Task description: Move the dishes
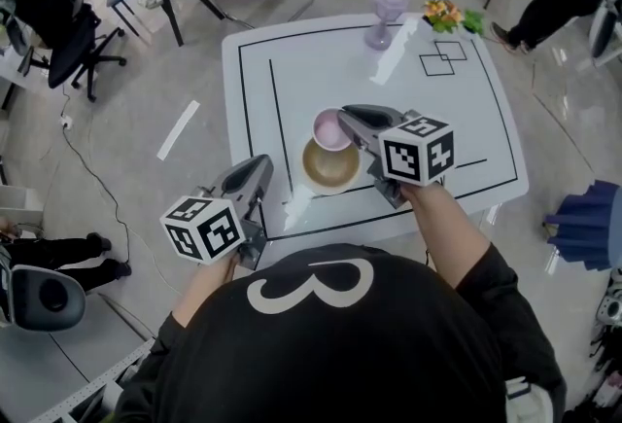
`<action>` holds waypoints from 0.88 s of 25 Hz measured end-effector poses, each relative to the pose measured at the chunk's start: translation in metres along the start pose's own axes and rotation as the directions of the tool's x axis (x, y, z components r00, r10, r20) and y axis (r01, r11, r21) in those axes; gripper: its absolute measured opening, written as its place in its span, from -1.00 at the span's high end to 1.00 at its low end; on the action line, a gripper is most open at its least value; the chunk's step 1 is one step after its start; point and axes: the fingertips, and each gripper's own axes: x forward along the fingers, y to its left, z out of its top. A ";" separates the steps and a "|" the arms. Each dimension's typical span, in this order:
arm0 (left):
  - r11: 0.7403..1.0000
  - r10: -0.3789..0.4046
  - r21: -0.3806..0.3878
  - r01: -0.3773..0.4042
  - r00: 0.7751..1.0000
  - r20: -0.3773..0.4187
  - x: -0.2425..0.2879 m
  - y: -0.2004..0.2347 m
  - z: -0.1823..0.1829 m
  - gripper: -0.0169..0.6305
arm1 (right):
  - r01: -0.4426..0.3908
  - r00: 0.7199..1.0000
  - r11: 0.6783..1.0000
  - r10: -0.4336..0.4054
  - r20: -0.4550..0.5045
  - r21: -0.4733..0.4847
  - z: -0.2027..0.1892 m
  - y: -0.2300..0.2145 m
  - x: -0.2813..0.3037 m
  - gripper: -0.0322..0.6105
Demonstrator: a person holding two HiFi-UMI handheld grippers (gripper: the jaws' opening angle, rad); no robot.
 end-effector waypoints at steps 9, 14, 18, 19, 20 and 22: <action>0.999 0.033 -0.018 -0.033 0.999 0.009 -0.008 0.012 0.004 0.94 | 0.083 0.996 0.996 -0.083 0.013 -0.033 0.021 -0.035 0.024 0.77; 0.999 0.047 -0.026 -0.047 0.999 -0.003 -0.008 0.017 0.000 0.94 | 0.146 0.989 0.989 -0.146 -0.011 -0.023 0.012 -0.067 0.044 0.77; 0.997 0.062 -0.039 -0.063 0.998 -0.005 -0.011 0.023 -0.001 0.94 | 0.179 0.983 0.984 -0.180 -0.030 -0.010 0.007 -0.084 0.056 0.77; 0.997 0.066 -0.042 -0.067 0.998 -0.006 -0.012 0.024 -0.001 0.94 | 0.184 0.982 0.983 -0.184 -0.036 -0.006 0.006 -0.088 0.058 0.77; 0.997 0.069 -0.045 -0.069 0.998 -0.007 -0.012 0.025 -0.002 0.94 | 0.188 0.981 0.982 -0.188 -0.041 -0.001 0.004 -0.091 0.060 0.77; 0.996 0.071 -0.049 -0.071 0.997 -0.008 -0.013 0.026 -0.002 0.94 | 0.195 0.980 0.981 -0.194 -0.048 0.012 0.002 -0.096 0.062 0.77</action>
